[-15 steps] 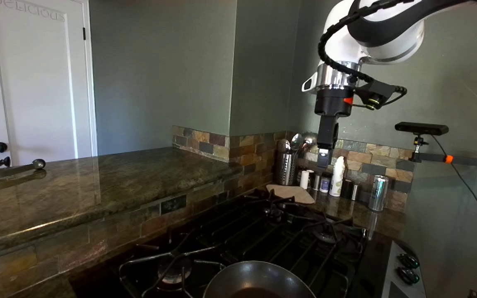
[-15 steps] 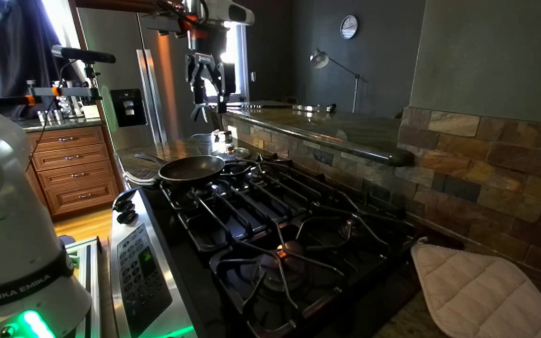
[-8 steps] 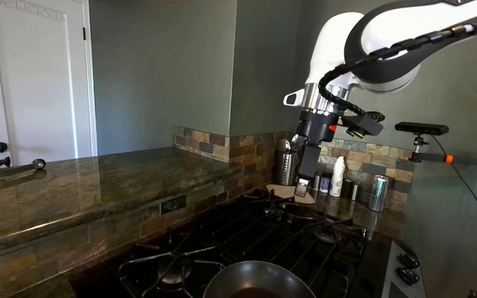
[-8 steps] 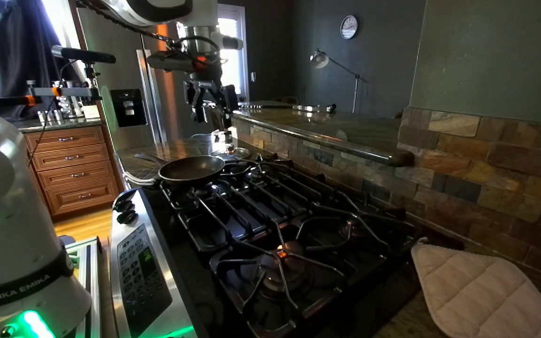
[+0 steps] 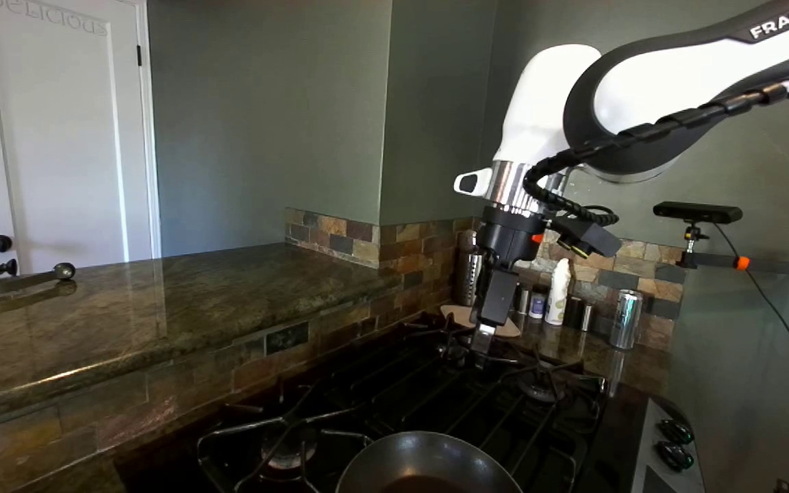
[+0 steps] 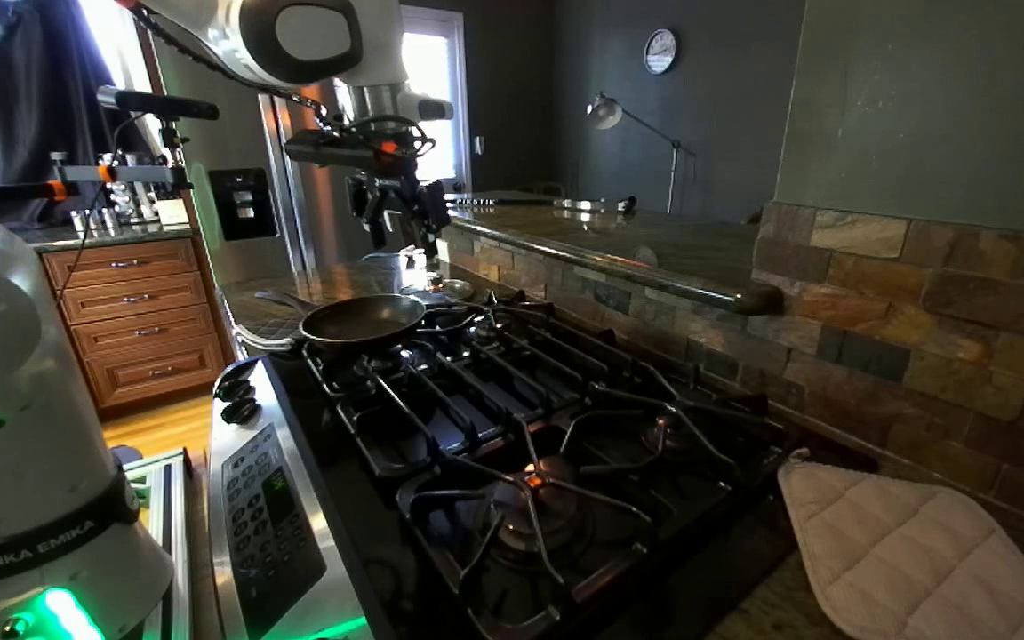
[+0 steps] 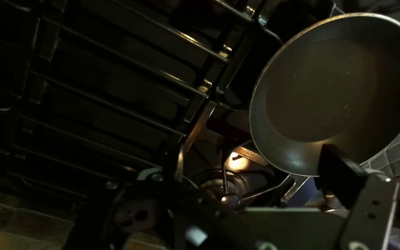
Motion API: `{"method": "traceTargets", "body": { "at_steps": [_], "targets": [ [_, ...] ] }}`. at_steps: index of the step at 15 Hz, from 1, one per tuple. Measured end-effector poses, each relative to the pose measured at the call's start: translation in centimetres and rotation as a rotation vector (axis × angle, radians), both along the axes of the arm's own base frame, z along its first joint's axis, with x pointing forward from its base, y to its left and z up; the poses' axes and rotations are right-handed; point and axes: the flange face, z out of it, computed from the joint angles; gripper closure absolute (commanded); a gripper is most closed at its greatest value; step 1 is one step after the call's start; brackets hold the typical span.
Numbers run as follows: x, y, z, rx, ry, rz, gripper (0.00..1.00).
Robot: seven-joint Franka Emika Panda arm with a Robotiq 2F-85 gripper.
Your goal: Move the pan on the stove
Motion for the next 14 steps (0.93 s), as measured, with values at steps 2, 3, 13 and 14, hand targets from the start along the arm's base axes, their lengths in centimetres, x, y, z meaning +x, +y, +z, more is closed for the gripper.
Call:
{"method": "traceTargets", "body": {
  "at_steps": [2, 3, 13, 14],
  "targets": [
    [0.0, 0.0, 0.1, 0.000, -0.001, 0.000, 0.00],
    [0.0, 0.0, 0.1, 0.000, -0.002, 0.000, 0.00],
    [1.3, 3.1, -4.5, 0.013, 0.008, 0.058, 0.00],
    [1.4, 3.5, -4.9, 0.028, -0.001, 0.068, 0.00]
  ]
}}
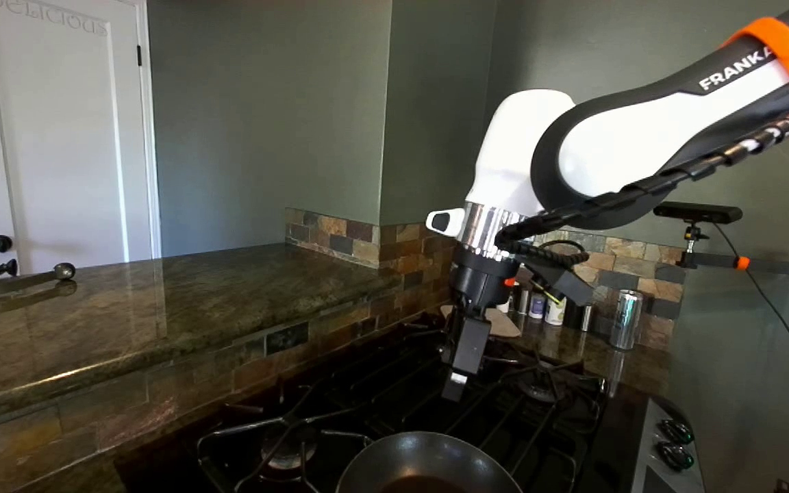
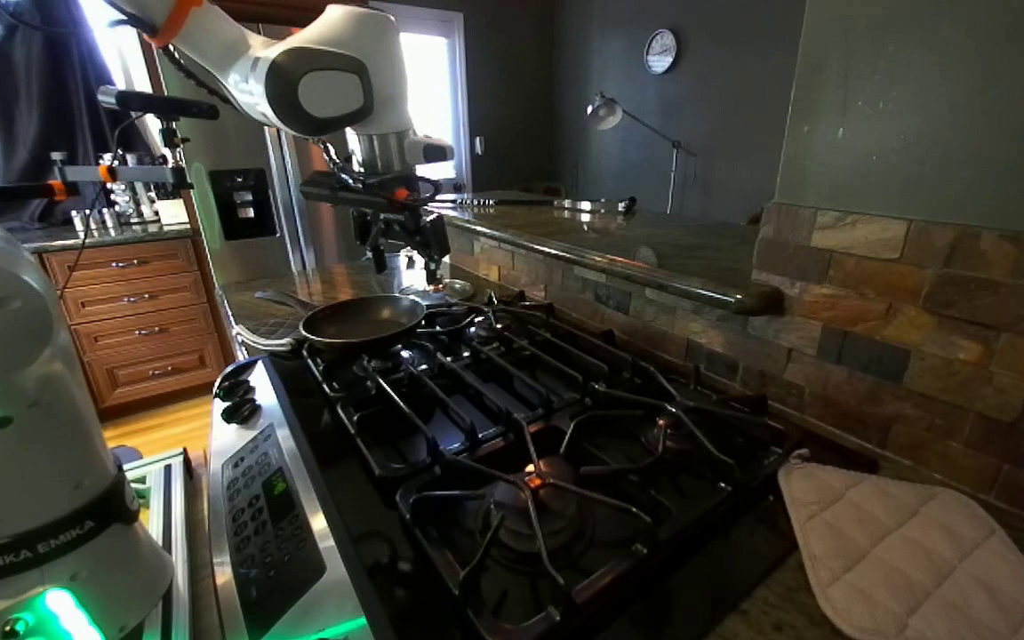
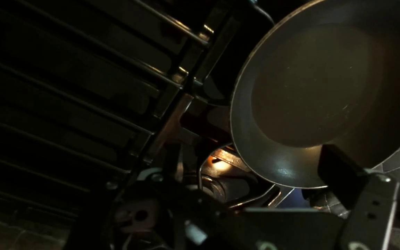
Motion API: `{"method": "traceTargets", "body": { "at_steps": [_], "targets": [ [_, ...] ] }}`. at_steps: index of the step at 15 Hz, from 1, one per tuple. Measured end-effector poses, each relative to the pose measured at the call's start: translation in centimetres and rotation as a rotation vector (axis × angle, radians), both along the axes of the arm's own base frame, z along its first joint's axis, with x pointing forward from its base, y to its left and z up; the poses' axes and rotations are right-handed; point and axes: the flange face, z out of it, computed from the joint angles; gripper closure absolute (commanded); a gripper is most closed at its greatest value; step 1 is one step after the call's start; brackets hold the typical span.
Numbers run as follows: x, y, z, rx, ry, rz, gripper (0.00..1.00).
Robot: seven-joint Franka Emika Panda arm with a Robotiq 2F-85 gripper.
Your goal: Move the pan on the stove
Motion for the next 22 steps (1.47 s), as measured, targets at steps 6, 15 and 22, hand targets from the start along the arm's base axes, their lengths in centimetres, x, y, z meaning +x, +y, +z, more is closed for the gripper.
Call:
{"method": "traceTargets", "body": {
  "at_steps": [6, 15, 22],
  "targets": [
    [0.7, 0.9, -3.6, 0.054, 0.006, 0.053, 0.00],
    [1.4, 0.7, -7.4, 0.082, 0.079, 0.115, 0.13],
    [2.7, 0.9, -7.9, 0.094, 0.080, 0.144, 0.27]
  ]
}}
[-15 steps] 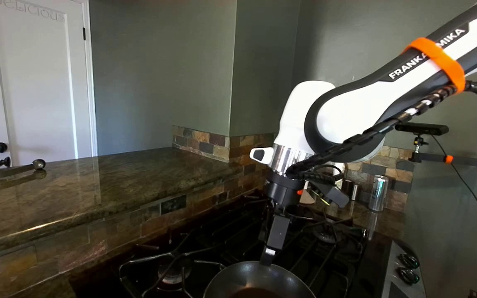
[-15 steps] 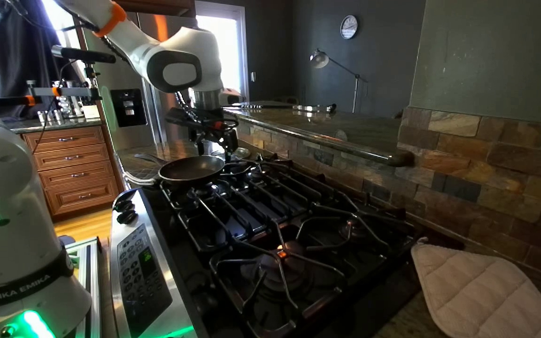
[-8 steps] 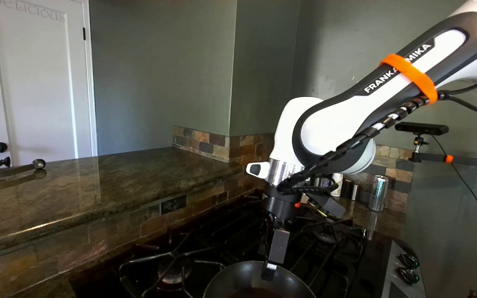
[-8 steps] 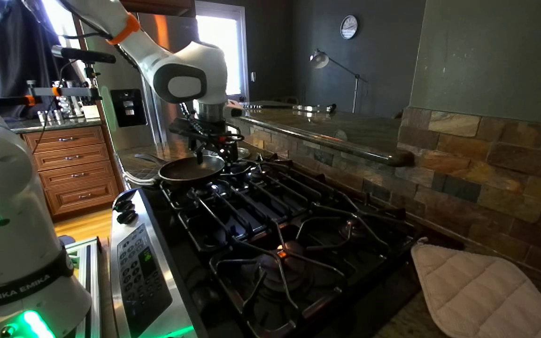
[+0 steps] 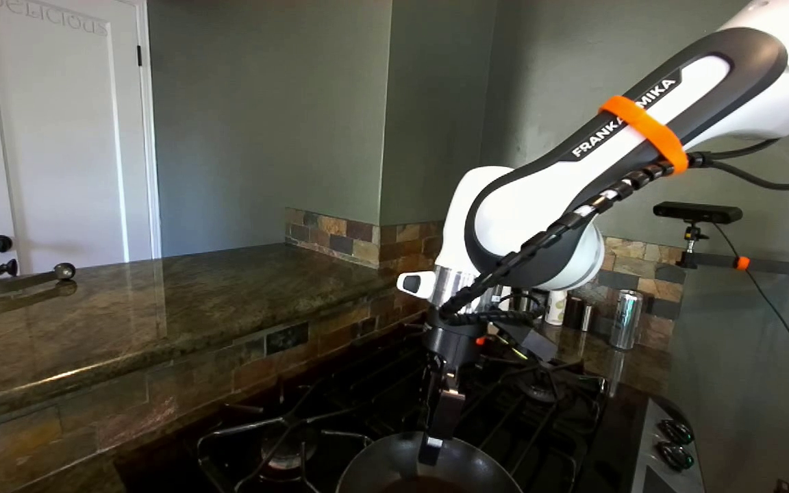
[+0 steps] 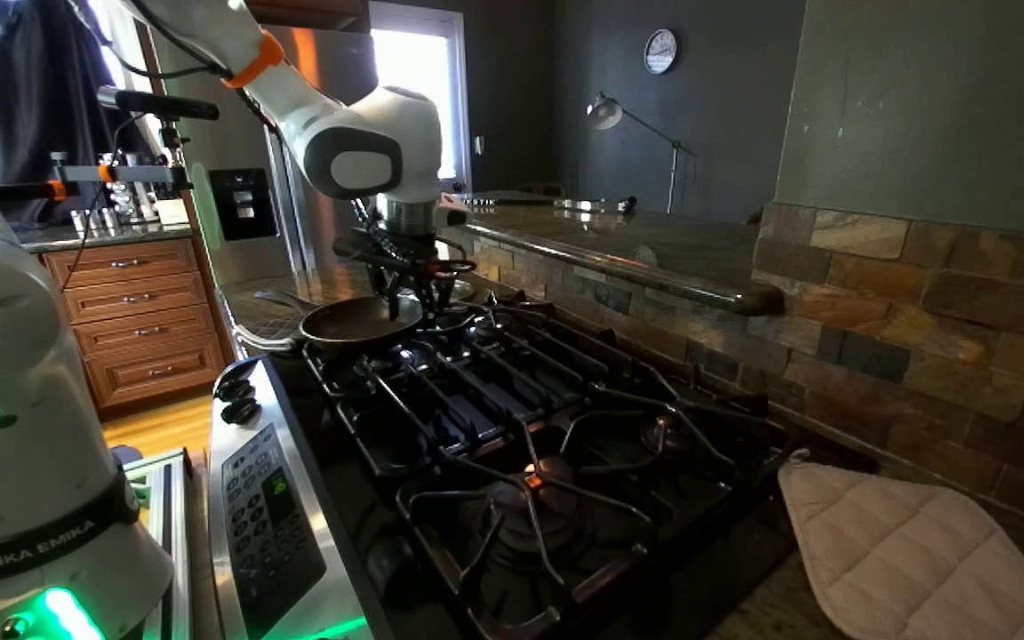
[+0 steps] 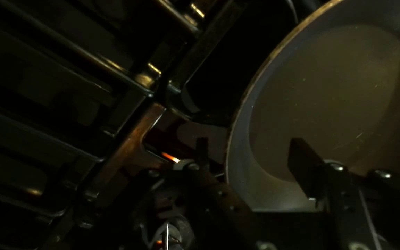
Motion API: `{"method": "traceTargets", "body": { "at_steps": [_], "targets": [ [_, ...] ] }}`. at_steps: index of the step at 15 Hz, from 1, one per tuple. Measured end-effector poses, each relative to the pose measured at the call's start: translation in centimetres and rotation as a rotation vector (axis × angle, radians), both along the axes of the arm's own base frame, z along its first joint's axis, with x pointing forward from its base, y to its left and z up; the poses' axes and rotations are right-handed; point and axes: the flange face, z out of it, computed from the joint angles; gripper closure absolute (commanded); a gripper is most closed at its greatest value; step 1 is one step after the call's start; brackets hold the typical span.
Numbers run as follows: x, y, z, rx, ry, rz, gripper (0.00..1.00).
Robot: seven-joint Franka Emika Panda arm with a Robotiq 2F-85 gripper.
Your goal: Move the pan on the stove
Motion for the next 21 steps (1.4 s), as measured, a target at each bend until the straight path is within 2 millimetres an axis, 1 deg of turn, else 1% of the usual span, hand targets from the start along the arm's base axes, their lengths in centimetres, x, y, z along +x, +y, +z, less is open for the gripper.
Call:
{"method": "traceTargets", "body": {
  "at_steps": [1, 2, 3, 4, 5, 6, 10, 12, 14, 15, 21],
  "targets": [
    [0.1, 0.1, -0.1, -0.001, 0.001, 0.001, 0.24],
    [0.2, 0.1, -0.1, -0.002, 0.002, 0.001, 0.24],
    [0.3, 0.1, -0.2, -0.002, 0.003, 0.002, 0.20],
    [0.3, 0.1, -0.3, -0.003, 0.005, 0.002, 0.54],
    [0.4, 0.2, -0.4, -0.004, 0.007, 0.002, 0.56],
    [0.5, 0.2, -0.5, -0.005, 0.008, 0.002, 0.56],
    [0.7, 0.2, -0.7, -0.008, 0.012, 0.001, 0.88],
    [0.9, 0.2, -0.8, -0.009, 0.013, 0.001, 1.00],
    [1.0, 0.2, -0.8, -0.010, 0.014, 0.000, 1.00],
    [1.1, 0.2, -0.8, -0.009, 0.012, 0.003, 0.97],
    [1.6, 0.3, -0.2, -0.006, -0.003, 0.006, 0.98]
  ]
}}
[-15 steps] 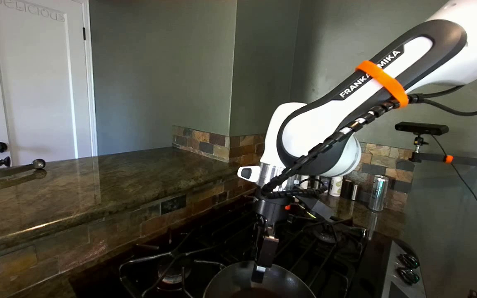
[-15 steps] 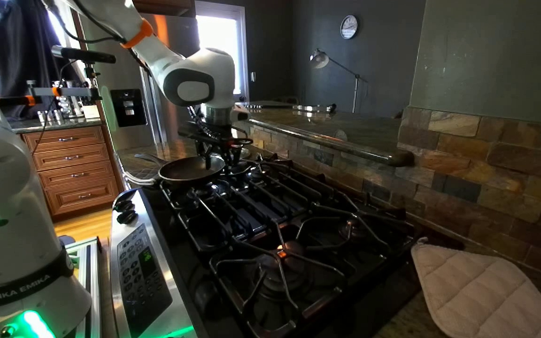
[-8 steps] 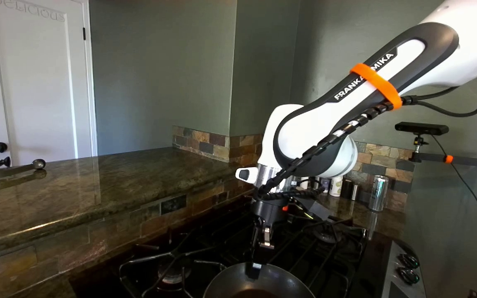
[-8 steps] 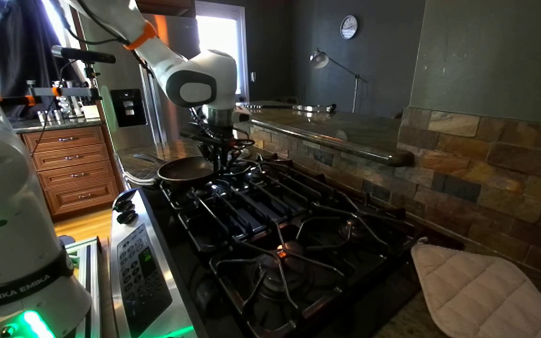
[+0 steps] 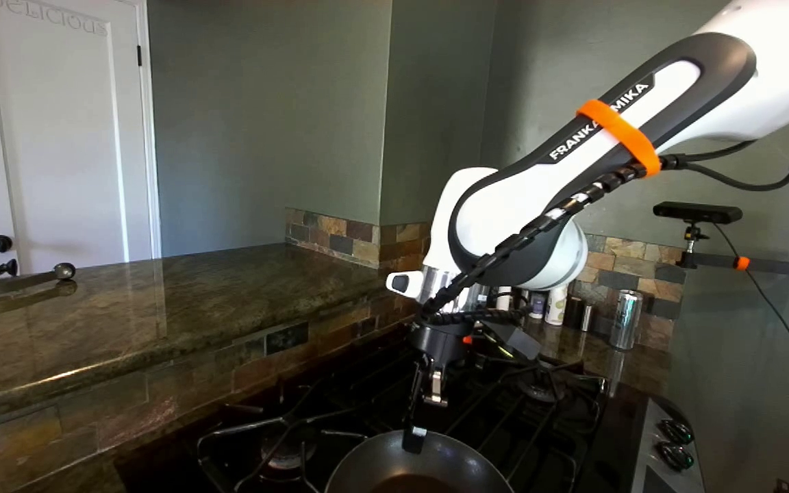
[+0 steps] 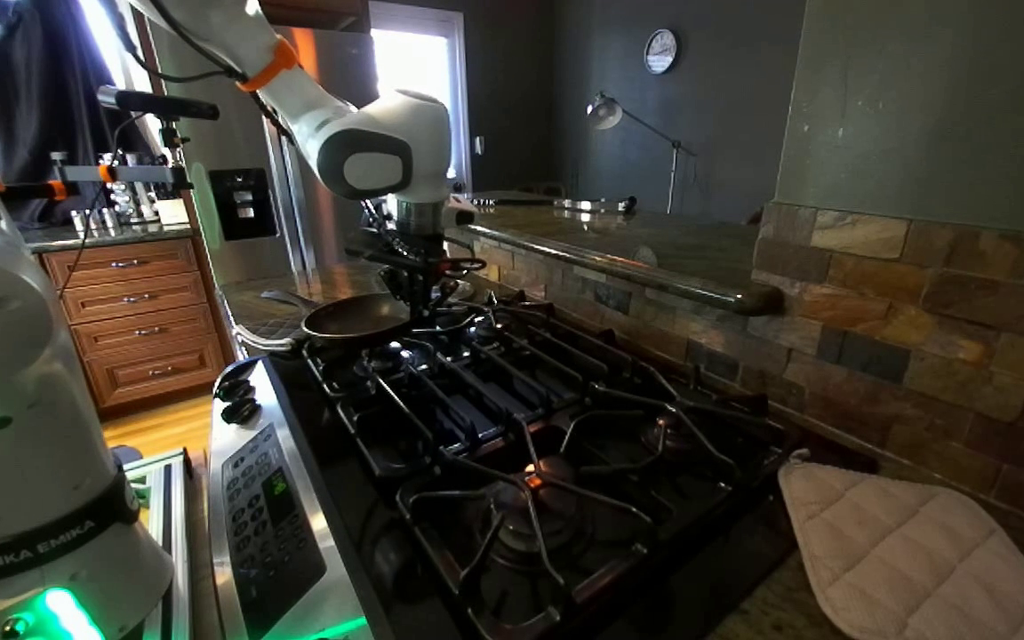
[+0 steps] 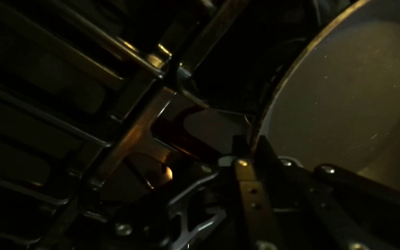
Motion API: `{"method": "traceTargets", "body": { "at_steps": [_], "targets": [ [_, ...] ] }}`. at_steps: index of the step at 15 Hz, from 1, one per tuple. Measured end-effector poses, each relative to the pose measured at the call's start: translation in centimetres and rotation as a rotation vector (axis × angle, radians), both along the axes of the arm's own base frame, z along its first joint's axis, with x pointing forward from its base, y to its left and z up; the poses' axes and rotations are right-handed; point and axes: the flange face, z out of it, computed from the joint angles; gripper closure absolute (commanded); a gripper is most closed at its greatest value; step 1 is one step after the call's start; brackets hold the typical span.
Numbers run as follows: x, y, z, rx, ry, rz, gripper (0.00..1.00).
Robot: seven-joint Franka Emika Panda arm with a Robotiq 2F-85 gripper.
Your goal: Move the pan on the stove
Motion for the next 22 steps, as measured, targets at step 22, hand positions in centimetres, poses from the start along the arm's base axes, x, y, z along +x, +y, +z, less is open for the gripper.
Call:
{"method": "traceTargets", "body": {
  "at_steps": [22],
  "targets": [
    [4.4, -3.2, -0.8, 0.082, 0.021, -0.184, 0.98]
  ]
}}
